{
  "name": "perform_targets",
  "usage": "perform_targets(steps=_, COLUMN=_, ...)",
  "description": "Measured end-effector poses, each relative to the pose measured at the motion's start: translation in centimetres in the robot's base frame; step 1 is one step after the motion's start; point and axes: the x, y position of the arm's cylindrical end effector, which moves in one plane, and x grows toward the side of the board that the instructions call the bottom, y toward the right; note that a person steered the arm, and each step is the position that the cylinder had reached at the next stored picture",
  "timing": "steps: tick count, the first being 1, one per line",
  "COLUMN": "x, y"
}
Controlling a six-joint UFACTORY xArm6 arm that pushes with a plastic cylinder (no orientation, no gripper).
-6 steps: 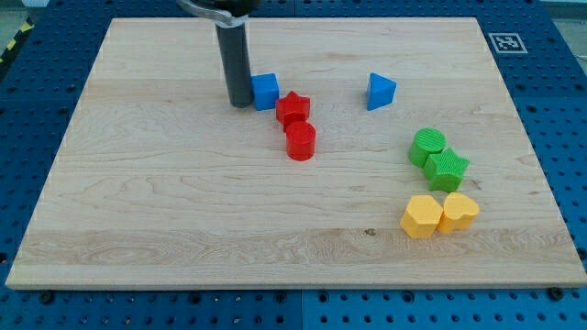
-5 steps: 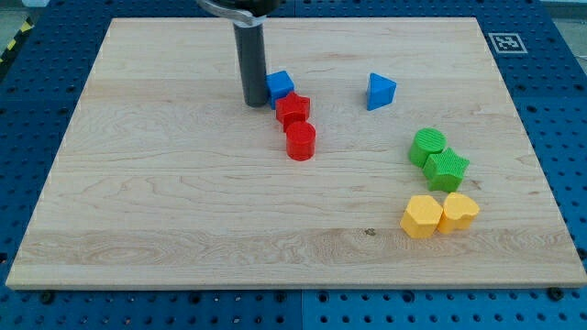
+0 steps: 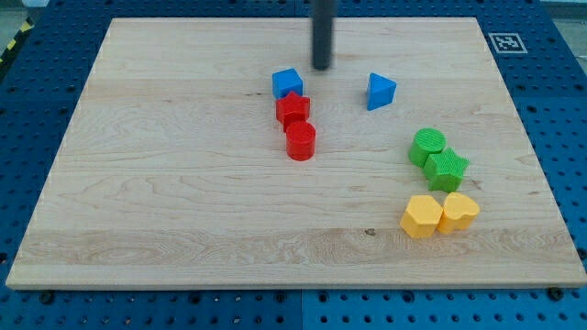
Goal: Move the blue triangle above the blue cube
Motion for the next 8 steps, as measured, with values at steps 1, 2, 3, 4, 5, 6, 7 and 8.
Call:
perform_targets(steps=1, x=3.9, y=9.4)
perform_targets(steps=2, x=7.3, y=15.9)
perform_targets(steps=3, x=9.4, y=16.0)
perform_targets(steps=4, x=9.0, y=13.2)
perform_targets(steps=5, x=7.8, y=8.8)
perform_targets(steps=6, x=7.7, y=5.2)
perform_targets(steps=7, x=6.8, y=3.5)
perform_targets(steps=8, x=4.3, y=3.5)
